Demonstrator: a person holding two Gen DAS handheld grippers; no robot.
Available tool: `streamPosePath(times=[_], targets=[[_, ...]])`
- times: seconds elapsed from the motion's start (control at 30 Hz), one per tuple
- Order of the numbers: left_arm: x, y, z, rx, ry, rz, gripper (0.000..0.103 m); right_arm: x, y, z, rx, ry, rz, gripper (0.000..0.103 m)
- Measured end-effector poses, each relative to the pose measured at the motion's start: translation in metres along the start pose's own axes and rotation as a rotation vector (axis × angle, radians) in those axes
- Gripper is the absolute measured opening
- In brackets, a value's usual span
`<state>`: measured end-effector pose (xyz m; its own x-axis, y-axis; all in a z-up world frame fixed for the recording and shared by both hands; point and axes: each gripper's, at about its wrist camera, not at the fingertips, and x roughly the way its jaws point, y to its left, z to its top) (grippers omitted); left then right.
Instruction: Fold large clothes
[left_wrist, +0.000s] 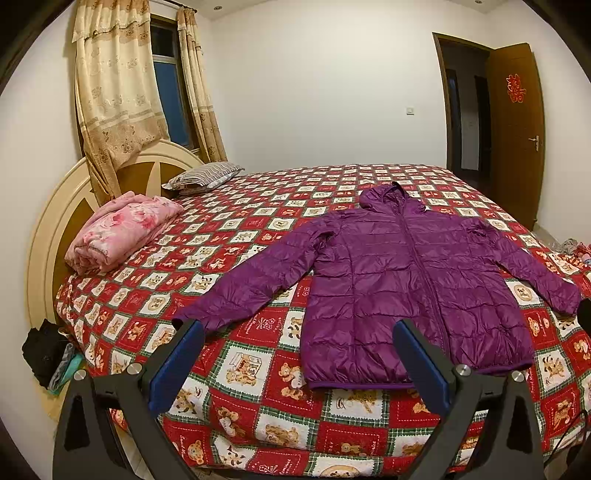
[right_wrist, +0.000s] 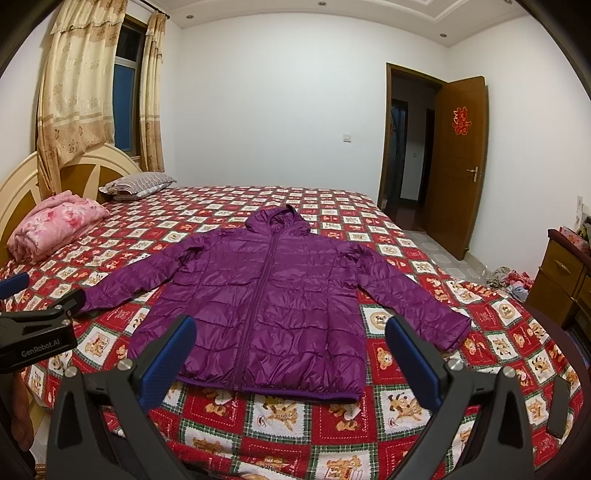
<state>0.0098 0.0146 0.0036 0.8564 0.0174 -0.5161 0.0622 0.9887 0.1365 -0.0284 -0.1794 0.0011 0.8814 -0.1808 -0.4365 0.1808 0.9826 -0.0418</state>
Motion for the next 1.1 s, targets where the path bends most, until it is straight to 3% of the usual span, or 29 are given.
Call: streamPosePath(times=[0.37, 0.57, 0.87, 1.1], targets=[[0.002, -0.001, -0.002, -0.001, 0.000, 0.006, 0.102, 0.001, 0.000, -0.002, 0.002, 0.003, 0.001, 0.103], [0.031, -0.003, -0.009, 0.014, 0.049, 0.002, 0.102, 0.025, -0.018, -0.014, 0.045, 0.047, 0.014, 0.103], [0.104, -0.023, -0.005, 0.116, 0.091, 0.021, 0.102, 0.097, -0.104, -0.035, 0.183, 0.184, -0.111, 0.103], [0.169, -0.037, 0.020, 0.173, 0.095, 0.040, 0.102, 0.148, -0.210, -0.051, 0.326, 0.307, -0.292, 0.103]])
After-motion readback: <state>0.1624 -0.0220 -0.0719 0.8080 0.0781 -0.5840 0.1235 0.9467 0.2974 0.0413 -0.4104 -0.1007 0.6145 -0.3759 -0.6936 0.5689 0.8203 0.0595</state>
